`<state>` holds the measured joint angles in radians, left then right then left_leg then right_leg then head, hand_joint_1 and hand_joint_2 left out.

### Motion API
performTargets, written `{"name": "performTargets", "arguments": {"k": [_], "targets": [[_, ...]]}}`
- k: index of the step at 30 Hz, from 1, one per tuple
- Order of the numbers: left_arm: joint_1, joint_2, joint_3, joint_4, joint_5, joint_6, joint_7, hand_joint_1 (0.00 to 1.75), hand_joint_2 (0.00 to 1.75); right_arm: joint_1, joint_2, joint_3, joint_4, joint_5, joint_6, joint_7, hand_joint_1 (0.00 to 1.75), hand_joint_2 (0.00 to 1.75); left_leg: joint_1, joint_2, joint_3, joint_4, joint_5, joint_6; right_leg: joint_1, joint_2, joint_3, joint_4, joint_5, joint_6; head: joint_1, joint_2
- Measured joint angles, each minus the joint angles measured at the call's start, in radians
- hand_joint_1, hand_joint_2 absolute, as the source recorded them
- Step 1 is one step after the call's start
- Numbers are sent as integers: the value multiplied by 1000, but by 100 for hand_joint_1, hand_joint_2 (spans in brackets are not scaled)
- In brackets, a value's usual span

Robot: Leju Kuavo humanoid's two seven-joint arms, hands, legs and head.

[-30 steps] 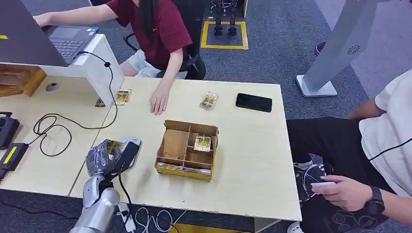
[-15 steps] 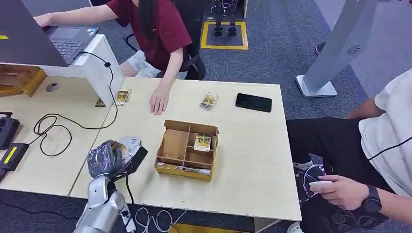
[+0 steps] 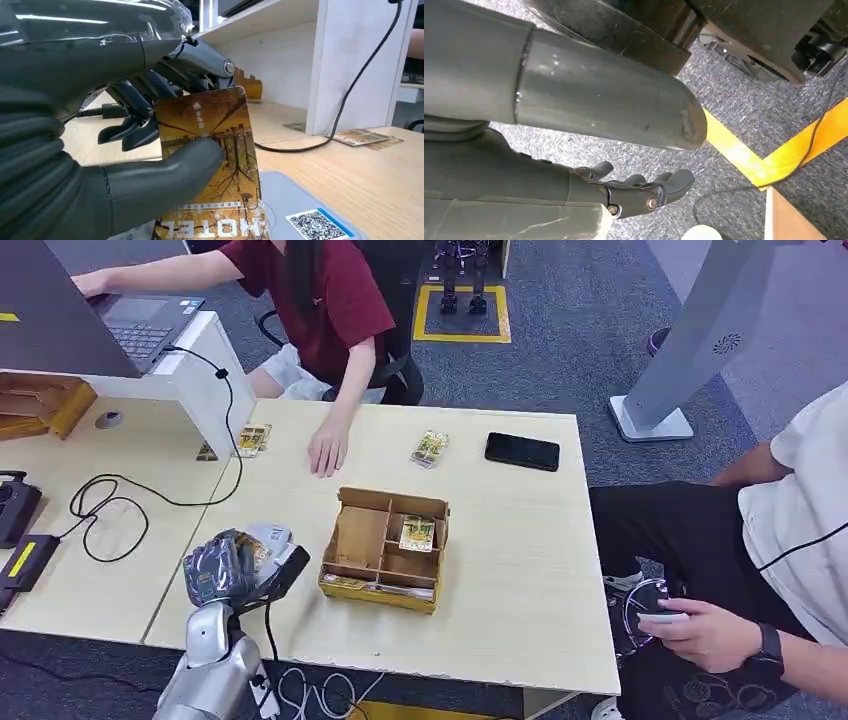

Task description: Pass the card to the sensor for recognition and then transmit it.

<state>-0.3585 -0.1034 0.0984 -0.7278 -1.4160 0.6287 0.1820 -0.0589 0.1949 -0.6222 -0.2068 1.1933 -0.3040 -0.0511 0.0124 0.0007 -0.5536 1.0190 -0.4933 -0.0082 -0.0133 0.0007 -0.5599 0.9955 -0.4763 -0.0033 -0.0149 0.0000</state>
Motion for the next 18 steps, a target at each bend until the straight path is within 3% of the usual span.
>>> {"name": "performTargets", "arguments": {"k": [15, 18], "targets": [[-5, -4, 0, 16, -2, 0, -2, 175, 175, -1, 0, 1, 0, 0, -1, -3, 0, 0, 0, 0, 1, 0, 0, 0, 0, 0, 2, 0, 0, 0, 0, 0], [-5, -6, 2, 18, 49, -9, -54, 175, 175, -1, 0, 2, 0, 0, -5, -5, 0, 0, 0, 0, 1, 0, 0, 0, 0, 0, 2, 0, 0, 0, 0, 0]]}}
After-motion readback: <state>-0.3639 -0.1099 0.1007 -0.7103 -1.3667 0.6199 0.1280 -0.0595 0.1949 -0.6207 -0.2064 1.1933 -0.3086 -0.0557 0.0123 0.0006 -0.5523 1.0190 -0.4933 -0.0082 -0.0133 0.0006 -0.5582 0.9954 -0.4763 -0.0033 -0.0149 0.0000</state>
